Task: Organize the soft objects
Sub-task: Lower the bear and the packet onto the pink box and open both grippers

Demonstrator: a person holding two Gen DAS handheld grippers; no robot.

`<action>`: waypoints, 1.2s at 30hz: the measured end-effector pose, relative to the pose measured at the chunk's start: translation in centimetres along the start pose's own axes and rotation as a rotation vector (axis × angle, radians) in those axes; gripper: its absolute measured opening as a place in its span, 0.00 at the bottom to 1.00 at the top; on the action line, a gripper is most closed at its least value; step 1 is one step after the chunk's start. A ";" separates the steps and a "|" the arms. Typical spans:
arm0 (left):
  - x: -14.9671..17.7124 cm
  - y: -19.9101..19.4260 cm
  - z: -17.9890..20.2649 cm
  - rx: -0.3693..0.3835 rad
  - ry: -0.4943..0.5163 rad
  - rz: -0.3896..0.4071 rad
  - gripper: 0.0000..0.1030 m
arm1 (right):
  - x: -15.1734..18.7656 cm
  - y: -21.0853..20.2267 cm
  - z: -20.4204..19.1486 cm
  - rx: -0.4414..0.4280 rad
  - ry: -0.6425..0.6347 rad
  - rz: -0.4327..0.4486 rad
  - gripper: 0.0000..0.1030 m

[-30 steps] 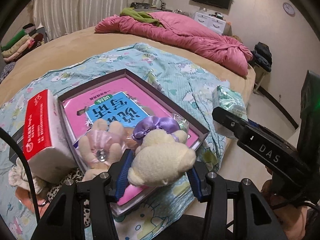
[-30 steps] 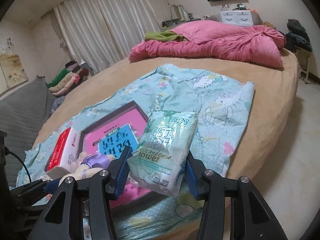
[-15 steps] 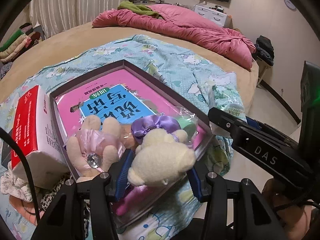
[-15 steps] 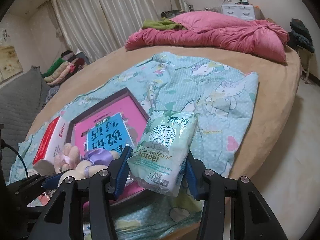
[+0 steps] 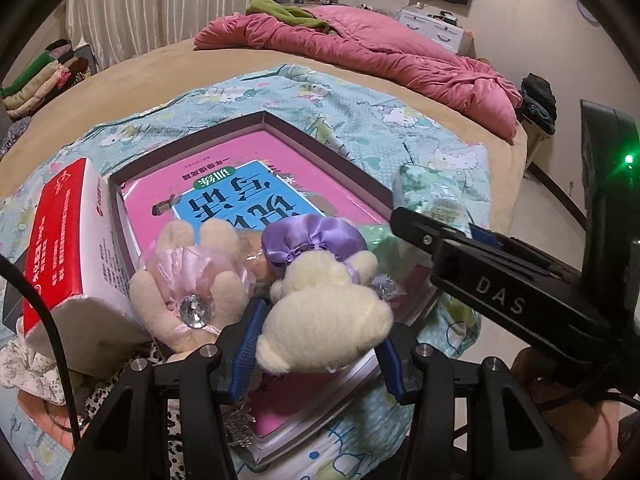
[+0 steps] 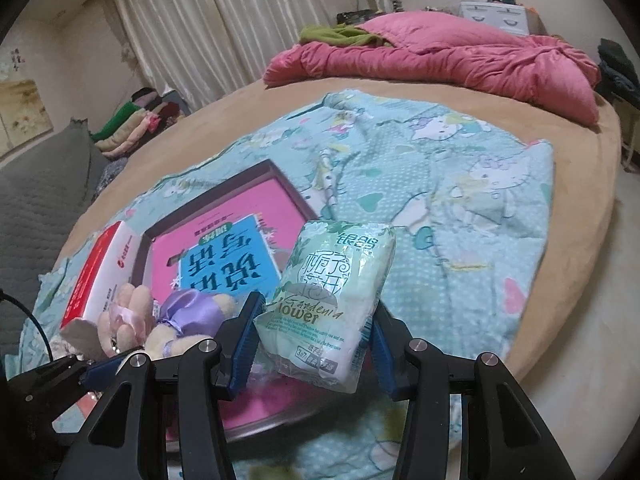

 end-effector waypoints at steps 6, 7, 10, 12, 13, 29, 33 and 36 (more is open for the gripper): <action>0.2 0.0 -0.4 -0.002 -0.008 0.001 0.50 | 0.0 1.0 -1.0 -0.033 -0.015 -0.019 0.50; 0.2 0.0 -0.4 -0.002 -0.007 0.001 0.50 | 0.0 1.1 -1.1 -0.034 -0.015 -0.021 0.50; 0.2 0.0 -0.4 -0.003 -0.006 0.000 0.50 | 0.1 1.2 -1.1 -0.032 -0.019 -0.019 0.50; 0.2 0.1 -0.3 -0.004 -0.006 -0.002 0.50 | 0.1 1.1 -0.8 -0.032 -0.004 -0.013 0.50; 0.3 0.0 -0.3 -0.005 -0.004 -0.002 0.50 | 0.1 1.0 -0.6 -0.031 0.007 -0.010 0.51; 0.4 0.2 -0.1 -0.009 0.001 -0.011 0.50 | 0.7 1.1 0.8 0.013 -0.011 0.000 0.53; 0.4 0.2 -0.2 -0.013 -0.005 -0.011 0.50 | 0.8 1.8 0.5 -0.026 -0.007 -0.004 0.54; 0.3 0.3 -0.3 -0.018 -0.008 -0.016 0.50 | 0.6 2.5 0.3 -0.063 0.009 -0.013 0.55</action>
Point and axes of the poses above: each gripper's, at about its wrist camera, not at the fingertips, and y roughly the way its jaws point, z to its right, x to its underside, the point moved 1 cm from there along y, roughly the way its jaws point, and after that the axes turned 7 degrees about y, right-handed, at the moved point
